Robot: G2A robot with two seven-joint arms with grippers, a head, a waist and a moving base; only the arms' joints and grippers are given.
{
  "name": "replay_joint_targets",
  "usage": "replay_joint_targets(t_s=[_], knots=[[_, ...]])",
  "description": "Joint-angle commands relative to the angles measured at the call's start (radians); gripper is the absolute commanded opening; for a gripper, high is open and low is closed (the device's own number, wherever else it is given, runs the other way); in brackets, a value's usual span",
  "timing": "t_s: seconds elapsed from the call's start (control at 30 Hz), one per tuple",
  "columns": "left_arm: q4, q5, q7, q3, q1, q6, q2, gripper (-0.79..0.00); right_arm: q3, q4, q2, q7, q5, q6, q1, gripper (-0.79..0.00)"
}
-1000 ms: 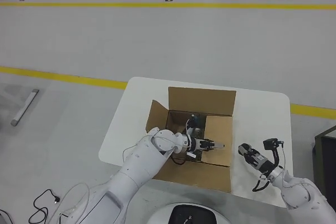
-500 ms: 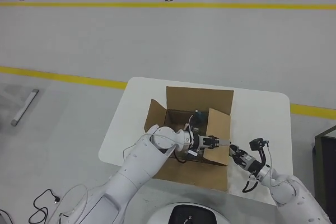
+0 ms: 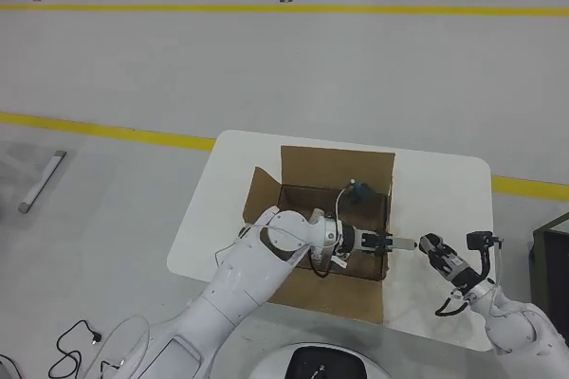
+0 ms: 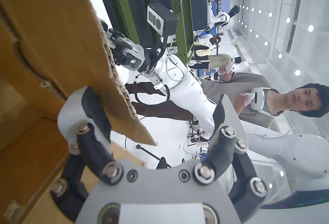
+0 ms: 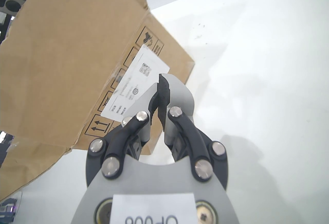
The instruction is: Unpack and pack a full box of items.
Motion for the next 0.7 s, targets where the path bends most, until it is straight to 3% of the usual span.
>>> replay_joint_targets(t_s=[0.0,0.13,0.37,0.67], knots=[[-0.002,0.001,0.007,0.024,-0.012,0.002,-0.009,0.000,0.035,-0.025,0.004,-0.002,0.009,0.012,-0.023,-0.785],[0.029,-0.004,0.032,0.081,-0.038,0.001,-0.034,0.000,0.098,-0.070,0.010,-0.008,0.026,0.044,-0.070,-0.785],[0.157,0.014,0.116,0.173,-0.090,-0.008,-0.088,0.000,0.183,-0.121,0.015,-0.011,0.053,0.070,-0.139,-0.785],[0.302,0.015,0.199,0.230,-0.134,-0.005,-0.150,0.000,0.242,-0.137,0.015,-0.003,0.081,0.087,-0.181,-0.785]])
